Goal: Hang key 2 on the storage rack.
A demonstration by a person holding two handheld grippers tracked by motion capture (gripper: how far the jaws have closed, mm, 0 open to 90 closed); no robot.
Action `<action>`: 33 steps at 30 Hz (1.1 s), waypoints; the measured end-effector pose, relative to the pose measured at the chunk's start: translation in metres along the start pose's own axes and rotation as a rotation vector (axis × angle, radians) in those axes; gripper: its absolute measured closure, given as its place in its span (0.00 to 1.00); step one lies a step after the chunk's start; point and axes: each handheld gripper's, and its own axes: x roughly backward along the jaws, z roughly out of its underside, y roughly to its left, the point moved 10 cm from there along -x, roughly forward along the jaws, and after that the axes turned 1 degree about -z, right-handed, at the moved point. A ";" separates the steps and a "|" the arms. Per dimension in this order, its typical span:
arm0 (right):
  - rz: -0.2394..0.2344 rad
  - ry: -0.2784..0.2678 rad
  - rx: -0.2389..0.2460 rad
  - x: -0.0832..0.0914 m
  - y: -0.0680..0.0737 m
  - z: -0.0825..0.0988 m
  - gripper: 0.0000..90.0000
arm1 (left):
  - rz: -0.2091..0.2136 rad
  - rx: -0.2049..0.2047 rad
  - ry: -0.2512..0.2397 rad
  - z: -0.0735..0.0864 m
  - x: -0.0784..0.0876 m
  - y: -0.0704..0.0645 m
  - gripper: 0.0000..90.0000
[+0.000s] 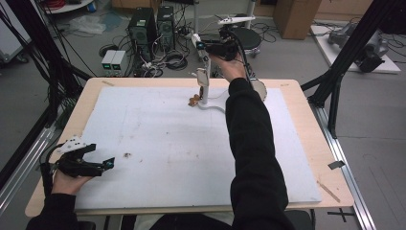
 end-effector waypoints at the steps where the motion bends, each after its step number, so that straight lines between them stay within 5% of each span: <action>1: -0.008 -0.013 -0.002 0.002 0.000 -0.002 0.83 | -0.001 0.000 0.000 0.000 0.000 0.000 0.02; 5: -0.038 -0.055 -0.017 0.011 0.003 -0.009 0.83 | -0.001 0.000 0.000 0.000 0.000 0.000 0.02; 23: 0.025 0.011 -0.016 0.010 -0.009 0.012 0.80 | -0.004 0.000 0.002 0.001 0.000 0.001 0.02; 25: 0.042 -0.004 -0.005 0.011 -0.008 0.009 0.59 | -0.002 0.000 0.002 0.001 0.000 0.001 0.02; 33: 0.074 -0.012 -0.011 0.020 -0.006 0.005 0.21 | -0.002 -0.001 0.001 0.000 0.000 0.000 0.02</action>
